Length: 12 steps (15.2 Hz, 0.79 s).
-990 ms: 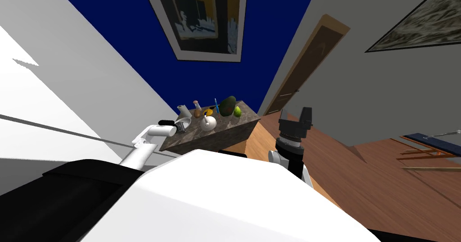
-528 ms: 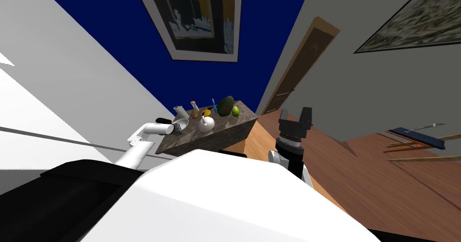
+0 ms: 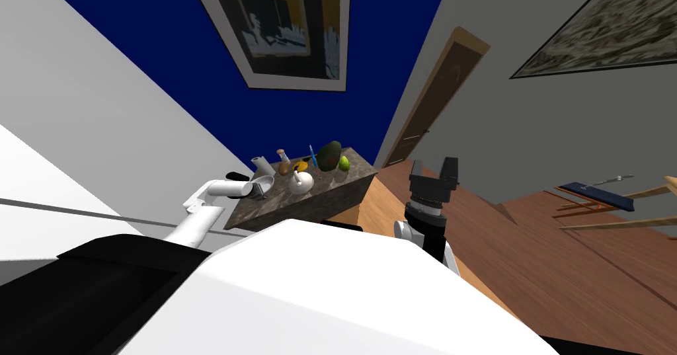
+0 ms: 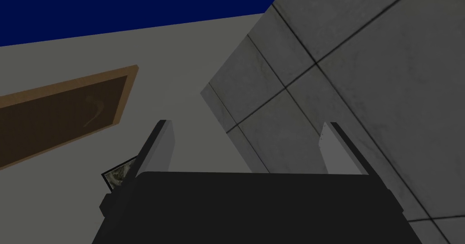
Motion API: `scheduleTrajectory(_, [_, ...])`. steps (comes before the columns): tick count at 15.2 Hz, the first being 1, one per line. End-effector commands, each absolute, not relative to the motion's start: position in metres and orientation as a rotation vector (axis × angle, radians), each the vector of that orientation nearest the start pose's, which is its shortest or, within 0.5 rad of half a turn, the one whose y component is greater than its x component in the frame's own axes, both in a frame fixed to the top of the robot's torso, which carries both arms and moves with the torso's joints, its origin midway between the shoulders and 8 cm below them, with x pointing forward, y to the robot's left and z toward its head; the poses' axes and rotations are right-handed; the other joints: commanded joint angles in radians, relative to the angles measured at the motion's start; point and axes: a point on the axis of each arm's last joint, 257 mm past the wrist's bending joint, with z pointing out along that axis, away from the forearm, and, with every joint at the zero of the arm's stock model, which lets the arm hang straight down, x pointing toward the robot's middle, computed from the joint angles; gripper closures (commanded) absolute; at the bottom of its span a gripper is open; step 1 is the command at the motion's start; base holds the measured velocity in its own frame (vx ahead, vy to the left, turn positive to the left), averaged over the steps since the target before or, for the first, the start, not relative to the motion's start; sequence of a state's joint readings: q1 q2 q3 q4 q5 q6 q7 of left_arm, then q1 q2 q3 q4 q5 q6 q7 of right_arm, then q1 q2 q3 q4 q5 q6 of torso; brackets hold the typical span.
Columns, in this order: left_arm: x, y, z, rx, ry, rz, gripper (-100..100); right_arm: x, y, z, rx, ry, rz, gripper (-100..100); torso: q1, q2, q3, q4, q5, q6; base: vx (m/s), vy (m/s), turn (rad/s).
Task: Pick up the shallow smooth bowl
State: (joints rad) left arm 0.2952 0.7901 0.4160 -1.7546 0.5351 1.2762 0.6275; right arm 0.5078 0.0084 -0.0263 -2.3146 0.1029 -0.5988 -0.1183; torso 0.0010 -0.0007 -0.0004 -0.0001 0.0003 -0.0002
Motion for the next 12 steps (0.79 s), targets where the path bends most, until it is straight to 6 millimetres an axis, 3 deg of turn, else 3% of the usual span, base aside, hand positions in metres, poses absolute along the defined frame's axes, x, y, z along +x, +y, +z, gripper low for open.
scheduleTrajectory(1, [0.286,0.614,-0.313,-2.449,0.918,-0.252,-100,0.319,-0.269,0.054,0.532,0.560,1.350,0,0.000,0.000,0.000,0.000,0.000,0.000,0.023,0.022,-0.016])
scheduleTrajectory(3, [0.286,0.615,-0.312,-2.451,0.917,-0.250,-100,0.319,-0.269,0.054,0.532,0.560,1.350,0,0.001,-0.001,0.000,0.000,0.000,0.000,0.014,0.012,-0.009])
scheduleTrajectory(4, [0.286,0.615,-0.312,-2.450,0.918,-0.252,100,0.319,-0.269,0.054,0.532,0.560,1.350,0,0.000,0.000,0.000,0.000,0.000,0.000,0.000,0.000,0.000])
scheduleTrajectory(12, [0.287,0.611,-0.303,-2.446,0.922,-0.255,100,0.319,-0.269,0.054,0.532,0.560,1.350,0,-0.003,0.002,0.001,0.001,-0.002,0.000,-0.007,-0.007,0.008])
